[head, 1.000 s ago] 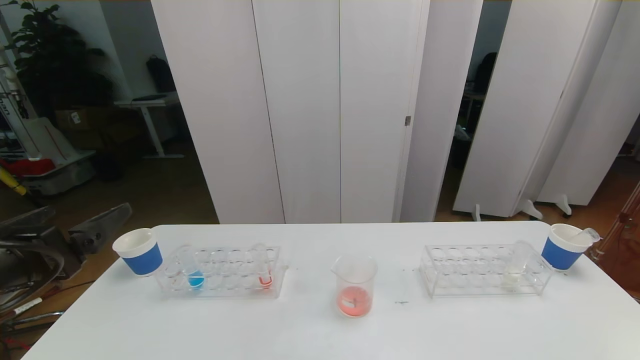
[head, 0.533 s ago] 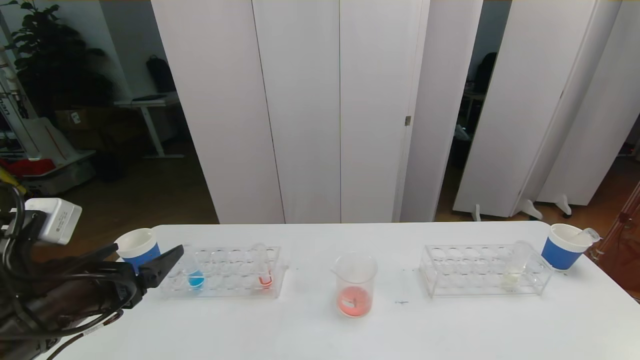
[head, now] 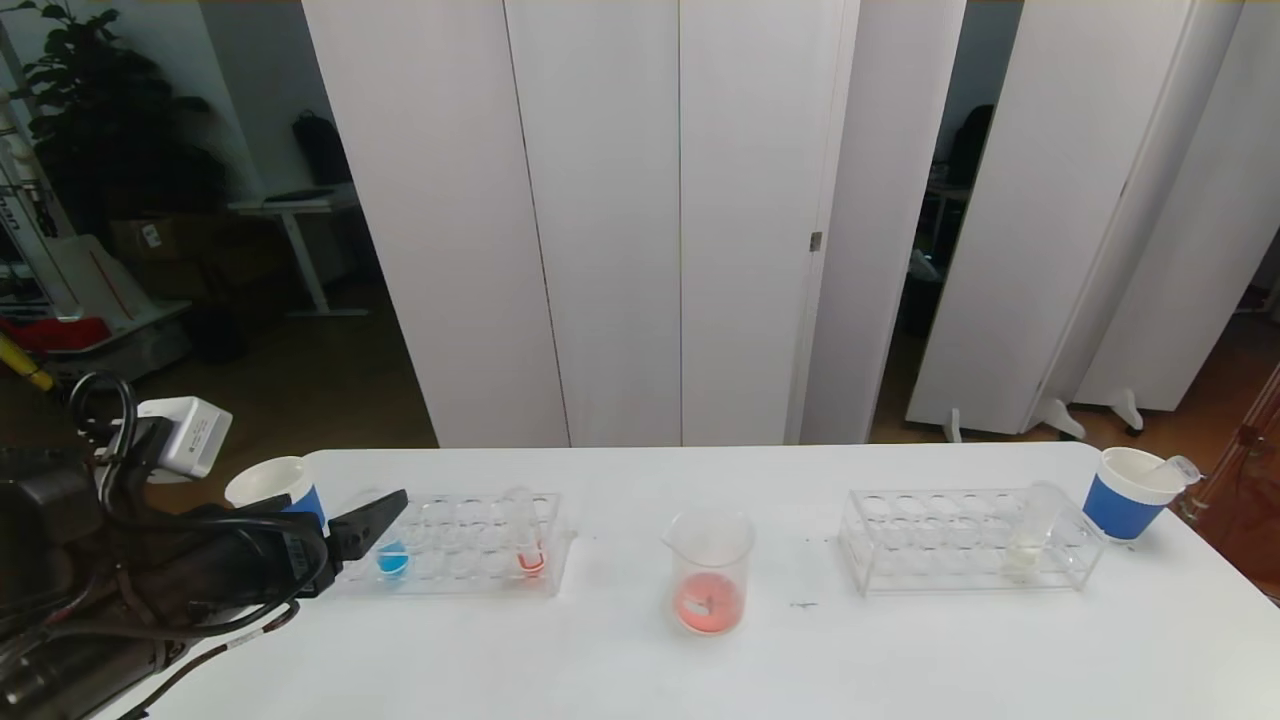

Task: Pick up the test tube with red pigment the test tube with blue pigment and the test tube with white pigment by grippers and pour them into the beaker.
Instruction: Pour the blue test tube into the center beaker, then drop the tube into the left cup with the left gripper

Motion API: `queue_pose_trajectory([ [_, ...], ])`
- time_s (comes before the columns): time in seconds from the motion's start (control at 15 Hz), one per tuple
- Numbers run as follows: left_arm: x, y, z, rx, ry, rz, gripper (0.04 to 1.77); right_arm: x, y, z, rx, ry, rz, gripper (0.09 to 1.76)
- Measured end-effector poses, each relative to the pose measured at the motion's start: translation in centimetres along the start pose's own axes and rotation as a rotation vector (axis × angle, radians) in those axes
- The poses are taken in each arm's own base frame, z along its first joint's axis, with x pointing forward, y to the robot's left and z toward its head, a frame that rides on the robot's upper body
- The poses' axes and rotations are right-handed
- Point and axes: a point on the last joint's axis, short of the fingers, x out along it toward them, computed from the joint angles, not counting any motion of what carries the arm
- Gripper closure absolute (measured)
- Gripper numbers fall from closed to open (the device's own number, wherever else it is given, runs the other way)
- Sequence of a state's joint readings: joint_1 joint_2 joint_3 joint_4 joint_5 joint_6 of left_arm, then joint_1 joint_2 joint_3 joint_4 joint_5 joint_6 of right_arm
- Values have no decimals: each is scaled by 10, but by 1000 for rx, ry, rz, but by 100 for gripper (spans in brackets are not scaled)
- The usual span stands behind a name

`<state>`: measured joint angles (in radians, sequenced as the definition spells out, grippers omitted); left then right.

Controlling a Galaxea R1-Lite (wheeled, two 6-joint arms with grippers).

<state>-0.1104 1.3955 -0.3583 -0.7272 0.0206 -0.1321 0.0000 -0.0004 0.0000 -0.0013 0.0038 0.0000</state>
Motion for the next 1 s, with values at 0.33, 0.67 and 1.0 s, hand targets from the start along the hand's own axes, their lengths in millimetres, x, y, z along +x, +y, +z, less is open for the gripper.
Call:
queue_pose_trajectory([
  [0.33,24,5,-3,-9,-18,22,6,0,0,0,0,0,0,10],
  [0.67,48,16,-10,-20,-34,58,6,0,0,0,0,0,1,10],
  [1.0,64,24,-18,-25,-35,82,6,0,0,0,0,0,0,10],
])
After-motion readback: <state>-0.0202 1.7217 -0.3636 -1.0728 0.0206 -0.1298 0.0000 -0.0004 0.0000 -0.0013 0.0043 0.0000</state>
